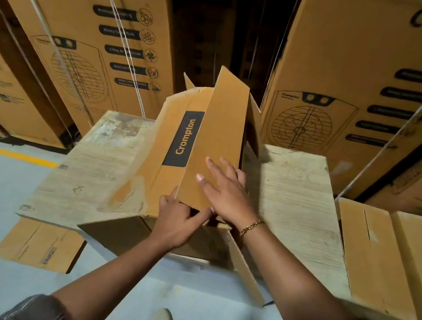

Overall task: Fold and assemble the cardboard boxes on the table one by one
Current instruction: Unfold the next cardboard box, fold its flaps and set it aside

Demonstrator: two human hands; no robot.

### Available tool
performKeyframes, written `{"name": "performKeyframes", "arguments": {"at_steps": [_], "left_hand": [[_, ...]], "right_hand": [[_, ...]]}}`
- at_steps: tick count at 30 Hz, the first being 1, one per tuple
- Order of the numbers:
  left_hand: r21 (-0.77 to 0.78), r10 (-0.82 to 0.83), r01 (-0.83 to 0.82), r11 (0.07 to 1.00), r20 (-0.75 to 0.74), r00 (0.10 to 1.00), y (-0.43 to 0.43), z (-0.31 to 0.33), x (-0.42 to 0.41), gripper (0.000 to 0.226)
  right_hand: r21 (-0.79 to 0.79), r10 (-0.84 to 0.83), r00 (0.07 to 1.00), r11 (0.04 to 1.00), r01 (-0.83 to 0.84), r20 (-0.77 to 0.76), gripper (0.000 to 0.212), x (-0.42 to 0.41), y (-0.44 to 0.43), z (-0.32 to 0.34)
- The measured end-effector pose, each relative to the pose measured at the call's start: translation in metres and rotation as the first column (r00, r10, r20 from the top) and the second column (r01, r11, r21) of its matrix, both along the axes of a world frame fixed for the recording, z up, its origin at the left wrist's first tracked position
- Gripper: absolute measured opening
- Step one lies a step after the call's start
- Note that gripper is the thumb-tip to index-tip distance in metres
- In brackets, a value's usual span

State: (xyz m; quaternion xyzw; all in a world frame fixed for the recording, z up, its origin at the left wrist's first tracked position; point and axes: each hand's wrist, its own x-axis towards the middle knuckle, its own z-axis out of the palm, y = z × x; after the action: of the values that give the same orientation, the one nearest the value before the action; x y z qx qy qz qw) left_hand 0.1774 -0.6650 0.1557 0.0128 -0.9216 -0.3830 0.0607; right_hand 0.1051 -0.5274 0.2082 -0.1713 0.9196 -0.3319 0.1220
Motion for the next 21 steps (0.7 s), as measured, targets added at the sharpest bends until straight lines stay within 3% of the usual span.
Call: {"name": "performKeyframes", "arguments": {"at_steps": [3, 5, 8, 10, 13, 15, 17, 18, 21], "left_hand": [[0.081, -0.022, 0.019, 0.997, 0.031, 0.999, 0.001, 0.001, -0.014, 0.036], [0.116, -0.042, 0.038, 0.992, 0.04, 0.998, -0.001, 0.001, -0.025, 0.03], [0.221, -0.001, -0.015, 0.975, 0.073, 0.997, -0.003, 0.0, -0.034, 0.036], [0.254, 0.031, -0.051, 0.966, 0.081, 0.996, -0.006, -0.003, -0.039, 0.056], [0.278, 0.022, -0.046, 0.959, 0.09, 0.996, -0.013, -0.005, -0.048, 0.069], [0.285, 0.007, -0.033, 0.958, 0.093, 0.996, -0.017, -0.006, -0.054, 0.068], [0.291, 0.004, -0.031, 0.956, 0.095, 0.995, -0.021, -0.008, -0.058, 0.068], [0.3, 0.007, -0.038, 0.953, 0.101, 0.995, -0.023, -0.009, -0.061, 0.071], [0.321, 0.0, -0.044, 0.946, 0.137, 0.991, -0.028, -0.013, -0.067, 0.085]], "right_hand": [[-0.114, -0.038, 0.999, 0.993, 0.04, 0.019, 0.061, -0.009, 0.013, -0.004], [-0.264, -0.177, 0.983, 0.947, 0.183, 0.045, 0.055, -0.019, 0.024, -0.011], [-0.397, -0.336, 0.893, 0.808, 0.436, 0.299, 0.048, -0.039, 0.039, -0.025], [-0.29, -0.281, 0.872, 0.864, 0.412, 0.402, 0.05, -0.048, 0.046, -0.034], [-0.163, -0.195, 0.915, 0.95, 0.266, 0.354, 0.057, -0.058, 0.049, -0.043], [-0.177, -0.175, 0.875, 0.944, 0.28, 0.451, 0.075, -0.069, 0.048, -0.051], [-0.076, -0.179, 0.836, 0.964, 0.253, 0.518, 0.097, -0.081, 0.049, -0.065], [0.013, -0.151, 0.845, 0.986, 0.168, 0.512, 0.095, -0.088, 0.051, -0.072], [0.388, -0.038, 0.947, 0.917, -0.093, 0.318, 0.039, -0.096, 0.058, -0.093]]}}
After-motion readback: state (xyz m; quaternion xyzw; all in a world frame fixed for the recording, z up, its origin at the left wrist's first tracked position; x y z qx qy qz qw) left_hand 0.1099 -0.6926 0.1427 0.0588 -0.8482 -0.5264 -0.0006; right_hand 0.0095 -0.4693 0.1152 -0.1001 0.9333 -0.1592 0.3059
